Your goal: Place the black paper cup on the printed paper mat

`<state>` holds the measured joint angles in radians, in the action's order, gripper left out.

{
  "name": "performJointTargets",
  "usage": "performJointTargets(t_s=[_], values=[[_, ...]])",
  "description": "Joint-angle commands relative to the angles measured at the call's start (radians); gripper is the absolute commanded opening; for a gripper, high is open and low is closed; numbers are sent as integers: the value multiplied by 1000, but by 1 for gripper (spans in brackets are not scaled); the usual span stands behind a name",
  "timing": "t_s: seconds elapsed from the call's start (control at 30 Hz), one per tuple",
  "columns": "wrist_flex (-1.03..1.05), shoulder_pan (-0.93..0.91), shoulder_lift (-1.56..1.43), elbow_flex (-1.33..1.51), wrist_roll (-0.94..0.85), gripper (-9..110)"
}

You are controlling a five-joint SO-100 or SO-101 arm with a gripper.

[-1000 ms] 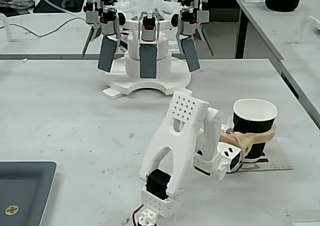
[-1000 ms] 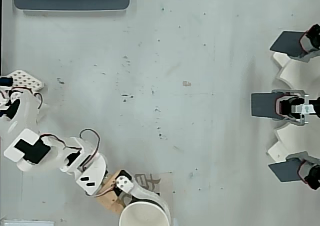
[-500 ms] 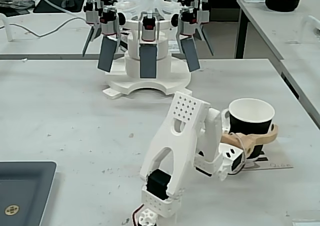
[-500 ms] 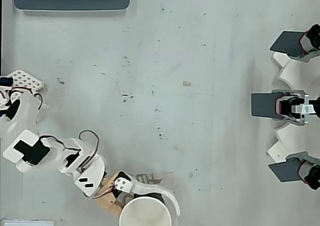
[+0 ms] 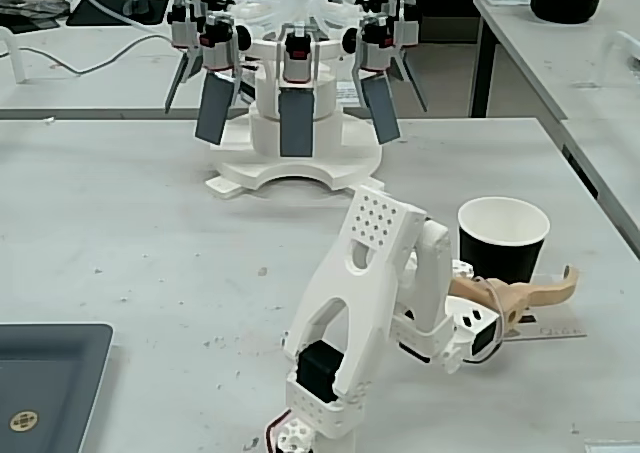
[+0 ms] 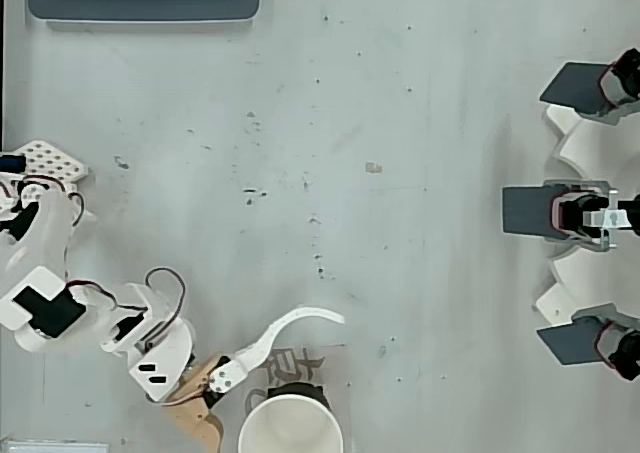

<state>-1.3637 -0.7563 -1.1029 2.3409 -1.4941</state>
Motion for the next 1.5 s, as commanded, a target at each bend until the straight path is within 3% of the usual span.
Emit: performJointTargets(t_s=[0.0, 0.67, 1.27, 1.47], values=[[-6, -18, -101, 21, -8, 80], [-15, -11, -572, 428, 0, 71], [-25, 196, -839, 583, -6, 29], [-25, 318, -885, 583, -18, 21]])
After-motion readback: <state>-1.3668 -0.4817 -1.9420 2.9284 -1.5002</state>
